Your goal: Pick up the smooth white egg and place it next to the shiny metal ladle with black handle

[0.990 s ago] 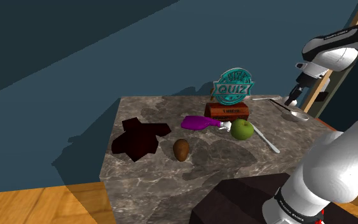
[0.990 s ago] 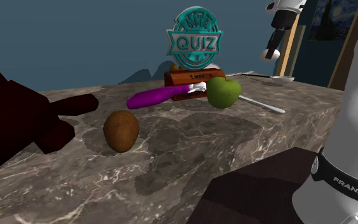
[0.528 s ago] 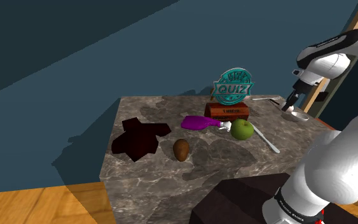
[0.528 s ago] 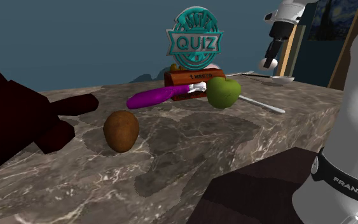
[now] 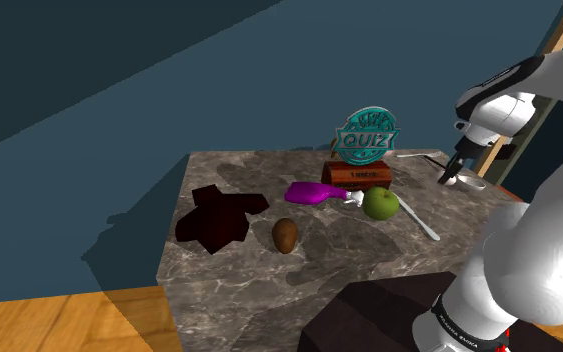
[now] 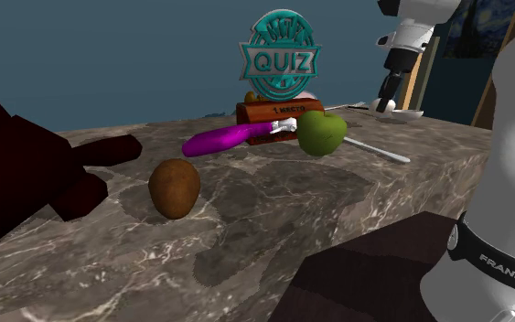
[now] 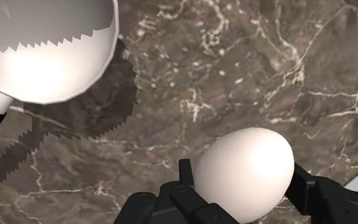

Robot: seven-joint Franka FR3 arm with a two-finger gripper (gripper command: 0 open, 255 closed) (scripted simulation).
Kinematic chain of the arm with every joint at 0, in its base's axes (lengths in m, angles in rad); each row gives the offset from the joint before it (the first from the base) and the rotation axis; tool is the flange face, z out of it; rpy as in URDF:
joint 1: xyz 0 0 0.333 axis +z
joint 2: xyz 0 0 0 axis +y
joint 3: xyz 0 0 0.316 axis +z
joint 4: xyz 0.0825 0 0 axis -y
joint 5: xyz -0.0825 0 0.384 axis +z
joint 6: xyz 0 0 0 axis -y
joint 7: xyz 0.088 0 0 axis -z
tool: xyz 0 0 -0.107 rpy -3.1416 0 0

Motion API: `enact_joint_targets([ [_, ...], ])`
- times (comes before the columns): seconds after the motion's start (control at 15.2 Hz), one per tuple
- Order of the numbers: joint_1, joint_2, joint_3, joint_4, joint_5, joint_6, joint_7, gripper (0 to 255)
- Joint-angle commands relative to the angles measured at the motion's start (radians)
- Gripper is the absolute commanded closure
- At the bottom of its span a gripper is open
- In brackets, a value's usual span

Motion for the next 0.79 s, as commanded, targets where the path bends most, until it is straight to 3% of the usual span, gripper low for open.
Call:
enact_joint_targets([
  [0.0,0.077,0.062,-0.085,-0.007,0.076,0.016,-0.062,255],
  [0.07,0.182,-0.047,-0.181,-0.016,-0.058,0.044,0.036,255],
  [0.13,0.297,0.014,-0.301,-0.021,0.022,0.057,-0.027,255],
  [0.26,0.273,-0.012,-0.276,-0.022,-0.012,0.060,-0.002,255],
  [0.66,0.273,-0.013,-0.275,-0.022,-0.012,0.060,-0.001,255],
  [0.73,0.273,-0.013,-0.275,-0.022,-0.012,0.060,-0.001,0],
])
